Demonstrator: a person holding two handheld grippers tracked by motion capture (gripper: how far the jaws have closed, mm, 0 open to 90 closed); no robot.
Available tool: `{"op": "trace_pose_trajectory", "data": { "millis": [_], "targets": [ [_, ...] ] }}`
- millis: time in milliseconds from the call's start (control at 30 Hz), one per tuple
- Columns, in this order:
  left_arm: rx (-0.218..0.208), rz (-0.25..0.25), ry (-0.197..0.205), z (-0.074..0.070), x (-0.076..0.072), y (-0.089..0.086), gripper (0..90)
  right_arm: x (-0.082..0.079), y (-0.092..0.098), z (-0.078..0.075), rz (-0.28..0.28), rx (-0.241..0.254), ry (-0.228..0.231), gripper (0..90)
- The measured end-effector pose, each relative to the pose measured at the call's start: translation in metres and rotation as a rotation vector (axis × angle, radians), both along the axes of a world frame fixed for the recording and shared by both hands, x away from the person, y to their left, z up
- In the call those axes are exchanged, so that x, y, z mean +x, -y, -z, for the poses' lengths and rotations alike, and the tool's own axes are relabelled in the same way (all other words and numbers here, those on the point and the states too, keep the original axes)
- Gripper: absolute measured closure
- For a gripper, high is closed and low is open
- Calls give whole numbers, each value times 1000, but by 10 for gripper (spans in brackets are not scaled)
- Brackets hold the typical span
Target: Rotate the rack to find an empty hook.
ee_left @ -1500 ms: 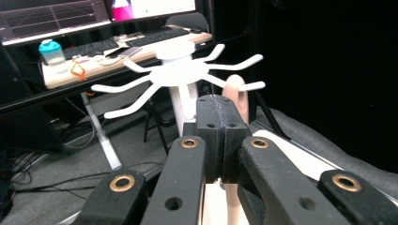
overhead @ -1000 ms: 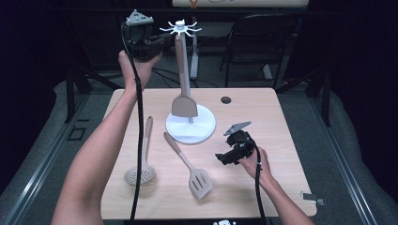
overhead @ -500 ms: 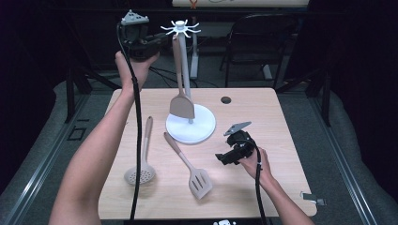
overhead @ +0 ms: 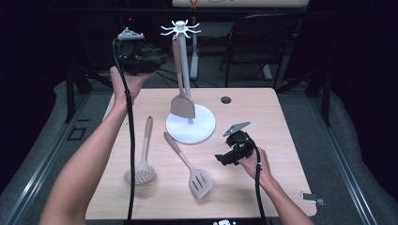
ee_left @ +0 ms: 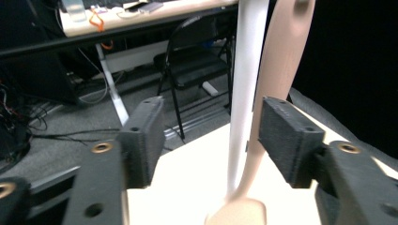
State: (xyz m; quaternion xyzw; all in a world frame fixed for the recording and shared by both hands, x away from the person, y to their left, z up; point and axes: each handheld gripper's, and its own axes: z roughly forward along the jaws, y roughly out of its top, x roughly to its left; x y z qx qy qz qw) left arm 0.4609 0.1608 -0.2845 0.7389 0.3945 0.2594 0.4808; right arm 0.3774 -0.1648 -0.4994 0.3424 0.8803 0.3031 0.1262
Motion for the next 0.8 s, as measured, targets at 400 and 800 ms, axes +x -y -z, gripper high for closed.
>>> {"op": "trace_pose_trajectory", "data": {
  "millis": [400, 800],
  "targets": [
    [35, -5, -102, 50, -10, -15, 230, 0, -3, 2, -13, -9, -11, 103],
    [51, 24, -223, 121, -34, -22, 152, -2, -7, 5, -30, -18, -27, 103]
  ]
}}
